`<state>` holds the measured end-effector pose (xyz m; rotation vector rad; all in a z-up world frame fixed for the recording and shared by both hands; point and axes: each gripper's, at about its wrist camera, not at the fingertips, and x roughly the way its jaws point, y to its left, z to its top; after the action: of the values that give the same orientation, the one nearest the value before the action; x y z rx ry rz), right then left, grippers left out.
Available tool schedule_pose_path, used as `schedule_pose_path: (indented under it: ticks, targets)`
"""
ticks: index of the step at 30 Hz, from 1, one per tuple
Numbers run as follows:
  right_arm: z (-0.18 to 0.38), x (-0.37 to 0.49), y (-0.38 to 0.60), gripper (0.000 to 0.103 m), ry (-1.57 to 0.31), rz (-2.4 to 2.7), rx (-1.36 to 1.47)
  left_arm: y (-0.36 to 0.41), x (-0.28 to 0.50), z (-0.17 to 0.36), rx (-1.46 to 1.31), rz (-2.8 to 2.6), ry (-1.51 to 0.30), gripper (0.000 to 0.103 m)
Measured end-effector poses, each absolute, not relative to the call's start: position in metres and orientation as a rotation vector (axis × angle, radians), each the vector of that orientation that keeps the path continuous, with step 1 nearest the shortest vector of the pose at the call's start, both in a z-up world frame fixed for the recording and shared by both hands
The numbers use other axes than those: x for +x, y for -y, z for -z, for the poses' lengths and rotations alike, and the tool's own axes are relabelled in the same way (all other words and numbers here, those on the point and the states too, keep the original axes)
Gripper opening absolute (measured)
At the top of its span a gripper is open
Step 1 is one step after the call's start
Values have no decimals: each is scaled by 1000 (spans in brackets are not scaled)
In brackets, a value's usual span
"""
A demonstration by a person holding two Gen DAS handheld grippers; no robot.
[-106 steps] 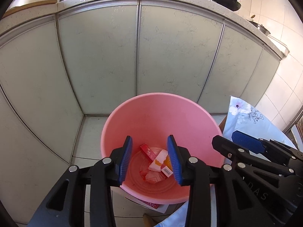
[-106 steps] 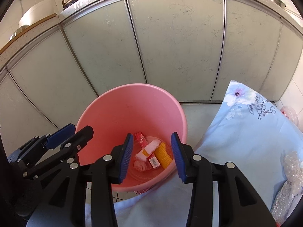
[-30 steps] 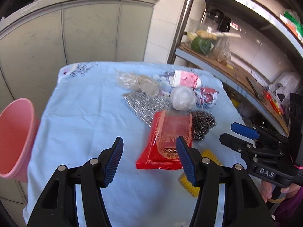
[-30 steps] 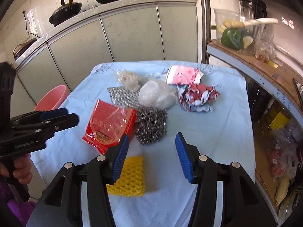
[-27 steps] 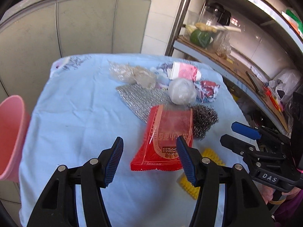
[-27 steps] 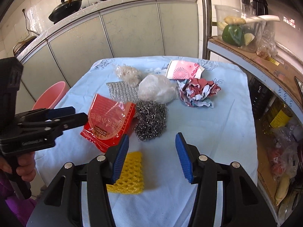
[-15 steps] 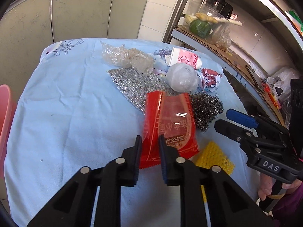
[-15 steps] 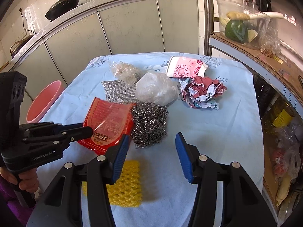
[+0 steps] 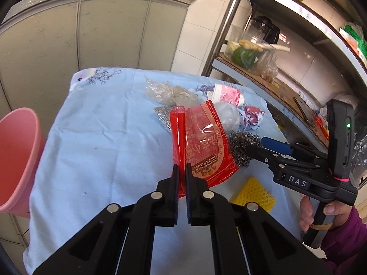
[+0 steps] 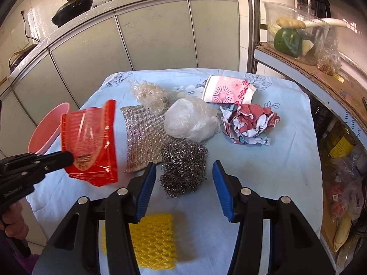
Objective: Collect trash
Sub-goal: 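Close the right tool on the steel wool scrubber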
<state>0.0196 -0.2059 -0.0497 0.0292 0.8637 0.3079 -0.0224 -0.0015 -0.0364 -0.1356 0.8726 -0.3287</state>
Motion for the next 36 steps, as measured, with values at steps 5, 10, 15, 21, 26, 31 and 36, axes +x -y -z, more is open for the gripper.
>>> schedule_pose_path:
  ticks: [5,10,15,21,26,31,36]
  targets:
    - [51,22,203,52,-855,-279,10,-12,-30,31,-169,306,-860,4]
    - [53,19,207,36,-868,-263,20,-16,-33,30,-176,299,-853,4]
    - [53,14,208,23,-875,-266,14,-17,-34,30,-185,300,-849,4]
    - [35,0,202,22,-835,-294,0,-24,-39,23,-183,280,-818,4]
    - [14,-8,191,22,-785,-341,1,-37,-44,15,-193,245,-783,4]
    - [-4,-9,168,22,-739,-401,-23,-54,-51,6,-197,180,-742,4]
    - [-13,-4,134,22,-717,-473,-49,-79,-59,-3,-198,80,-698,4]
